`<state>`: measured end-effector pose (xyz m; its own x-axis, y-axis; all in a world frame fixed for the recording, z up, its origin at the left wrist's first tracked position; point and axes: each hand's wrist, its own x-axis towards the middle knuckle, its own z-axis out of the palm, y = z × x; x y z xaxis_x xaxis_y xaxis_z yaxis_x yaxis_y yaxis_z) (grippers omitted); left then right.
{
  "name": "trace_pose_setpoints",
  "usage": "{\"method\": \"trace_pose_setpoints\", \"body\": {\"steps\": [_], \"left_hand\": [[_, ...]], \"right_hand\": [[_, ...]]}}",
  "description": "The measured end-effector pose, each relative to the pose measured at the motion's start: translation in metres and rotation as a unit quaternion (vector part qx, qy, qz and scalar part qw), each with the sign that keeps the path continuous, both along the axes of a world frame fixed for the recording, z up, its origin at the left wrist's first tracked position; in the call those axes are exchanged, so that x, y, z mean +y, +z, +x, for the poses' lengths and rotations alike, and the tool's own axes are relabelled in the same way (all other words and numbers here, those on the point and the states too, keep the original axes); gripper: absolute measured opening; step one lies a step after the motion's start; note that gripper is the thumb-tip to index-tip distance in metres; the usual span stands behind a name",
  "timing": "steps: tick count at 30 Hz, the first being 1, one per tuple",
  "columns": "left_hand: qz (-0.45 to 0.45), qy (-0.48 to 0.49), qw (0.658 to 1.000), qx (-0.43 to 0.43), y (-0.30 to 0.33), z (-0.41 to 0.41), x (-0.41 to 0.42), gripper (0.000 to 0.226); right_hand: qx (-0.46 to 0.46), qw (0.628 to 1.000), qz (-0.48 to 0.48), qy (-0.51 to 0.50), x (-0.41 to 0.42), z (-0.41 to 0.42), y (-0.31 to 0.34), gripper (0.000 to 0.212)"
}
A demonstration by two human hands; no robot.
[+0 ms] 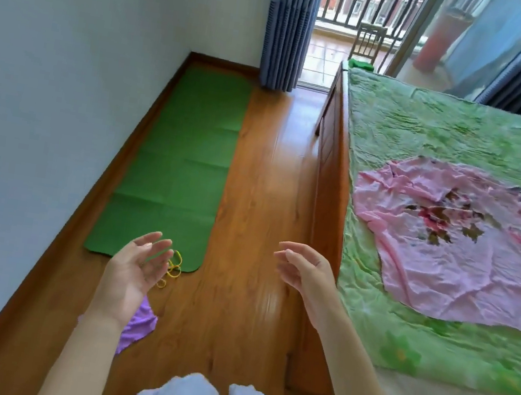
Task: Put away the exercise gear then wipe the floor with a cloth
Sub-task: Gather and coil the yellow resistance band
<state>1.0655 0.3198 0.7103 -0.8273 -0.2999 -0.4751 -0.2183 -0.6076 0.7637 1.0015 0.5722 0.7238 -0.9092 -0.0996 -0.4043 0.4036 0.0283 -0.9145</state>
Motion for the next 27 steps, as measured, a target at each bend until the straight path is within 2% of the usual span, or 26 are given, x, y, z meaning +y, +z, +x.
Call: {"method": "trace_pose_setpoints", "body": {"steps": [9,20,27], "left_hand": [[0.019,0.132,0.989,-0.058,-0.031,-0.027,-0.052,0.022],[-0.019,0.162,0.984,-0.071,-0.042,-0.120,-0.148,0.021],[0.000,0.182,0.978,-0.100,-0.053,-0.151,-0.175,0.021]], "right_hand": [[-0.020,0.994,0.020,0.103,-0.074,-0.095,-0.025,0.014],[-0.038,0.979,0.015,0.199,-0.205,-0.193,-0.051,0.018],[-0.074,0.972,0.018,0.224,-0.261,-0.231,-0.078,0.020]]}}
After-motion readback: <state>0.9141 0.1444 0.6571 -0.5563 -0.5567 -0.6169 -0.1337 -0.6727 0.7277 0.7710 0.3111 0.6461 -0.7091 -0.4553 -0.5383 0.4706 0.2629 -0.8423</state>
